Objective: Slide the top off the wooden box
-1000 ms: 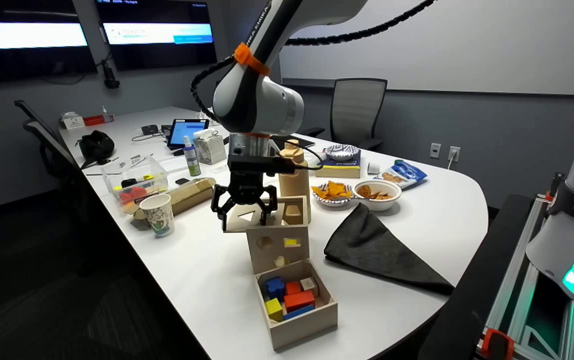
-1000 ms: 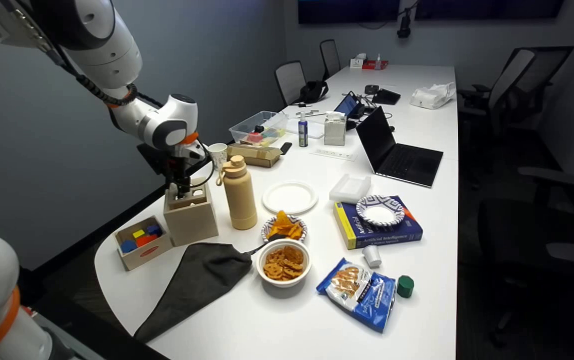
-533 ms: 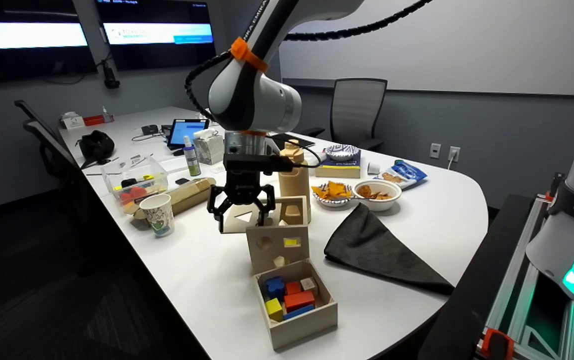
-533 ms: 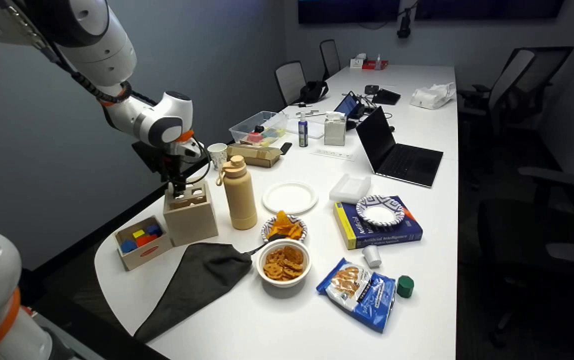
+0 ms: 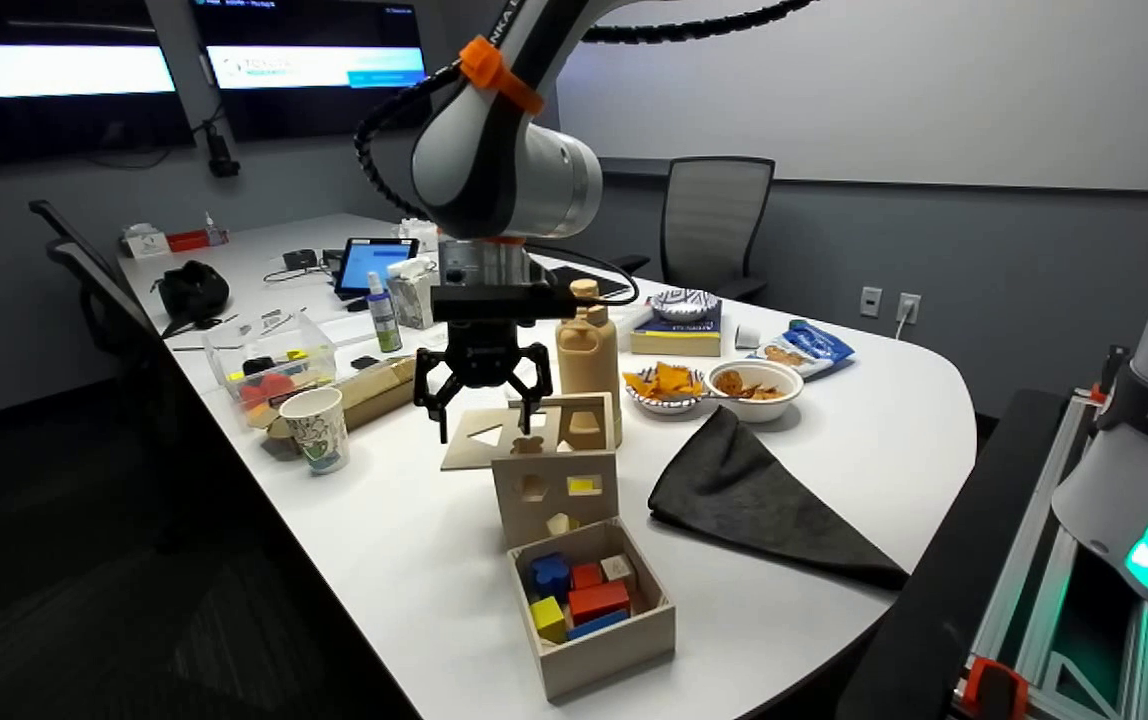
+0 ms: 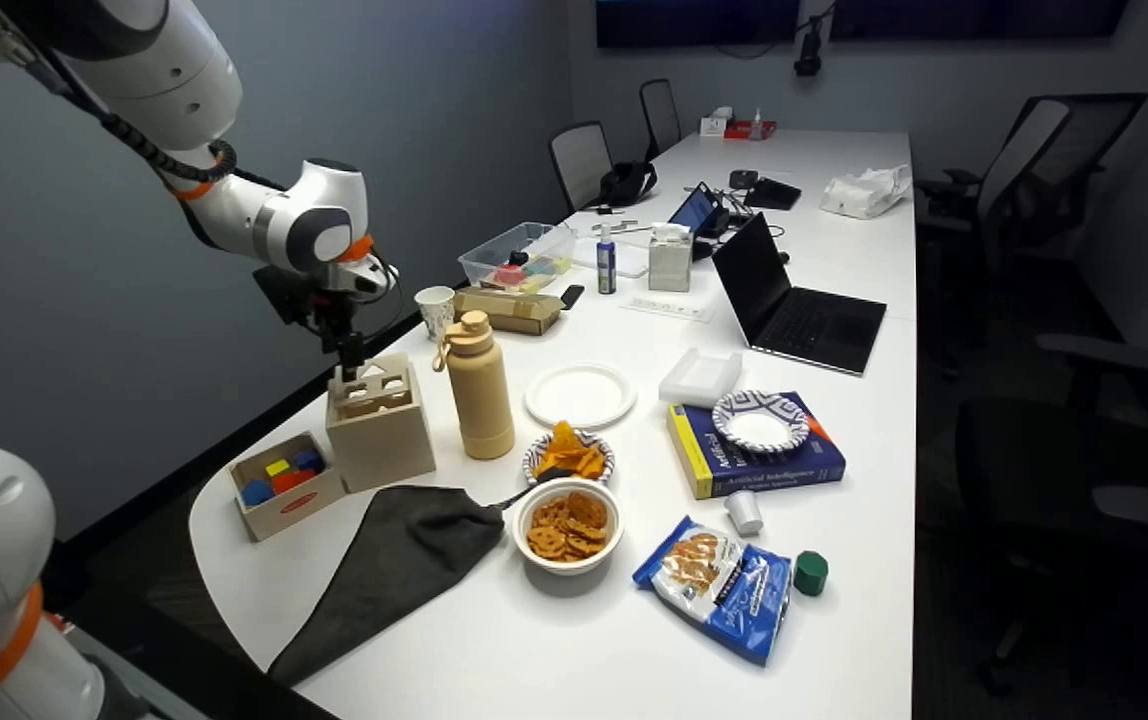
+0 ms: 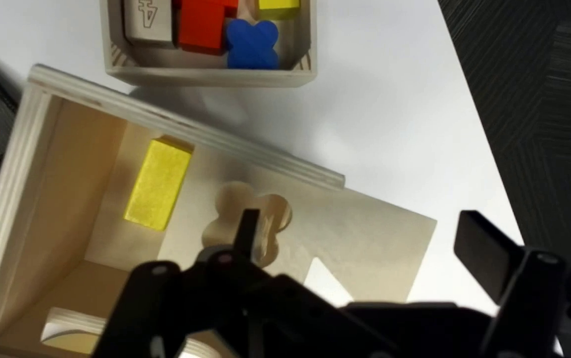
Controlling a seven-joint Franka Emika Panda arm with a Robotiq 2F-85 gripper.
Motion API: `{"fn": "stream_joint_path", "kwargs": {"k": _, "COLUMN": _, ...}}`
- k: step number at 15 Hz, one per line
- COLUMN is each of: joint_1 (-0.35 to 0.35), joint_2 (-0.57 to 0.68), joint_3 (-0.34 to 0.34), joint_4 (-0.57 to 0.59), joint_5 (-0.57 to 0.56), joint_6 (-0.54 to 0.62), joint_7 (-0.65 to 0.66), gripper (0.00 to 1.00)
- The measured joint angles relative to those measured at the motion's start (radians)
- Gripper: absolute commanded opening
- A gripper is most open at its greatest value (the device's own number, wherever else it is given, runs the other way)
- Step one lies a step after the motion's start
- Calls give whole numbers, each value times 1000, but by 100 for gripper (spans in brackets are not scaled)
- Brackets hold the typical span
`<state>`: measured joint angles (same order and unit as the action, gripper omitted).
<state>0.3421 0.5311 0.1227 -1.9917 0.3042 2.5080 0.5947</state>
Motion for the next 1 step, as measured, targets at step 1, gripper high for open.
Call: {"fn": "stream_joint_path", "kwargs": {"k": 1, "joint_1": 3, "joint_2": -9, "joint_3": -5, "joint_4": -2, "joint_5": -13, "joint_6": -7, "joint_7": 18, "gripper": 100}}
